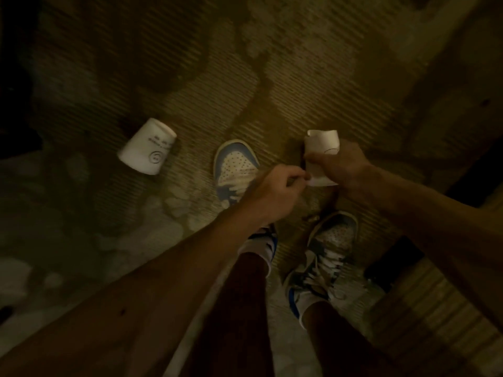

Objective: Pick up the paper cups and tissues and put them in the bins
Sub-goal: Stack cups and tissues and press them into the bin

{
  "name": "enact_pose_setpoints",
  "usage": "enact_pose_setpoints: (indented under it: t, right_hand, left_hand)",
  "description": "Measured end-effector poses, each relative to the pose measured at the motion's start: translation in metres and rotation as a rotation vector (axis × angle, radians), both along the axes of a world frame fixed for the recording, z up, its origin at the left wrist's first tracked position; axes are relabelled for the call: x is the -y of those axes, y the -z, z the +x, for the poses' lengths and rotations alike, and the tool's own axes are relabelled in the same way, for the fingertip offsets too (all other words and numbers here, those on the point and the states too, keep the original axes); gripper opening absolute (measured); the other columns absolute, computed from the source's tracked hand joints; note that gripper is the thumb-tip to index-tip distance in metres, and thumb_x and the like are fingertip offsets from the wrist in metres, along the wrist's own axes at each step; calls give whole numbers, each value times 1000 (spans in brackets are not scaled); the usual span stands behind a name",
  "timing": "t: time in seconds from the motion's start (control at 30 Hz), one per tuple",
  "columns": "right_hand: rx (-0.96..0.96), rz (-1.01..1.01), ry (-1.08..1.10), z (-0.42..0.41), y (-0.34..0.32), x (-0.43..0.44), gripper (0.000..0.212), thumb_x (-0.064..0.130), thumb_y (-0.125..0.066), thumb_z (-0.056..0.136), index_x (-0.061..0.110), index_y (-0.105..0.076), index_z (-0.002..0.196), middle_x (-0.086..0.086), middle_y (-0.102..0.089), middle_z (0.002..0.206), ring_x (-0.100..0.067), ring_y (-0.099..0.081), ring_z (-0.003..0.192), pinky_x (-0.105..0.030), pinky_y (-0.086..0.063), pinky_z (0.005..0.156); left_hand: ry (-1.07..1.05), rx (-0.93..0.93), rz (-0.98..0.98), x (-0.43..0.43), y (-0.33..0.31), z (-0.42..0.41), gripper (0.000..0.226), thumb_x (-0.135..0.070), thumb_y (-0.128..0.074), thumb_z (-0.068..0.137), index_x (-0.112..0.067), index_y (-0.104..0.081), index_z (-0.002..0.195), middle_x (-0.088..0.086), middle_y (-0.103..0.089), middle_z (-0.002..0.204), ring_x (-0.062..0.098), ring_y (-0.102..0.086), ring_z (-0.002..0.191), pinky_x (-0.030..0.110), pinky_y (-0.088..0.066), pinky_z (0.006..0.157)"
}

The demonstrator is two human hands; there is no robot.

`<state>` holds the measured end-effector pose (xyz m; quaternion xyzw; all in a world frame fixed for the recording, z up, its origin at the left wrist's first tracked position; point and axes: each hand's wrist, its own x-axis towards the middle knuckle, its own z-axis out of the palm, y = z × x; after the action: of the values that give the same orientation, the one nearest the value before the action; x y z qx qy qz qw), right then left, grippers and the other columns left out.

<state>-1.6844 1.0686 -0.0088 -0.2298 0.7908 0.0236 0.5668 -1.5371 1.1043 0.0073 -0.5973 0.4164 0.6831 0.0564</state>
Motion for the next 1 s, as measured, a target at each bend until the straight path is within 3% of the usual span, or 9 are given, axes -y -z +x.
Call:
enact_pose_setpoints:
  t: [0.13, 0.2, 0.27, 0.33, 0.5, 0.6, 0.8, 0.9, 1.0]
  right_hand:
    - [59, 14, -109, 16, -6, -10, 44, 20, -71, 88, 7, -57, 128, -6, -60, 111, -13, -56, 79, -17, -46, 59]
    - [90, 18, -123, 23, -8, -14, 41, 19, -69, 91, 6, -57, 129, -5, -58, 107, -6, -52, 71, -10, -41, 47]
    - [127, 26, -86, 28, -7, -15, 40, 16, -66, 92, 5, -56, 130, -10, -61, 113, -15, -58, 83, -17, -47, 59]
    - [136, 36, -53, 32, -6, -14, 41, 16, -65, 93, 5, -56, 131, -14, -62, 119, -21, -60, 94, -28, -48, 72]
    - [152, 11, -72, 28, -5, -14, 28, 21, -68, 91, 12, -62, 117, 1, -62, 94, -1, -52, 70, -8, -42, 46]
    - [172, 35, -50, 34, -15, -10, 25, 24, -69, 90, 15, -63, 112, 3, -62, 85, -4, -56, 70, -9, -44, 46]
    - [145, 22, 18, 37, -74, 35, 34, 30, -66, 92, 7, -62, 116, -9, -68, 109, -19, -65, 88, -29, -55, 66]
    - [73, -38, -43, 37, -118, 72, 52, 42, -62, 92, 3, -56, 126, -12, -64, 118, -22, -62, 97, -21, -50, 61]
    - [71, -70, -93, 35, -165, 118, 57, 53, -54, 93, 9, -51, 129, -5, -59, 118, -14, -60, 94, -18, -45, 56]
  left_hand:
    - [67, 534, -453, 3, -9, 77, 29, -24, -57, 95, -18, -62, 123, 10, -53, 133, 27, -43, 125, 40, -36, 101]
    - [83, 771, -487, 7, -7, 120, 44, -26, -63, 91, -17, -53, 132, 15, -44, 141, 33, -37, 131, 48, -33, 103]
    - [112, 882, -428, 7, 1, 154, 66, -32, -70, 87, -19, -39, 143, 18, -38, 146, 38, -36, 133, 56, -33, 102]
    - [94, 828, -300, 8, 12, 176, 85, -40, -74, 84, -22, -25, 152, 19, -37, 148, 40, -36, 134, 61, -32, 104]
    - [-16, 696, -113, 10, 36, 184, 80, -33, -79, 80, -14, -34, 142, 18, -51, 133, 39, -51, 121, 58, -43, 98]
    - [-168, 658, -78, 13, 30, 164, 76, -33, -82, 77, -10, -41, 136, 16, -55, 127, 32, -57, 110, 41, -48, 79]
    - [-471, 370, 4, 50, -35, 108, 54, -52, -81, 72, -15, -60, 105, -7, -64, 86, 0, -61, 60, 15, -42, 43]
    - [-699, 158, 203, 87, -86, 87, 50, -62, -73, 73, -21, -67, 101, -1, -76, 87, 12, -72, 69, 21, -52, 50]
    - [-744, -78, 351, 132, -139, 70, 71, -66, -73, 61, -21, -65, 115, -1, -77, 90, 17, -74, 84, 33, -59, 67]
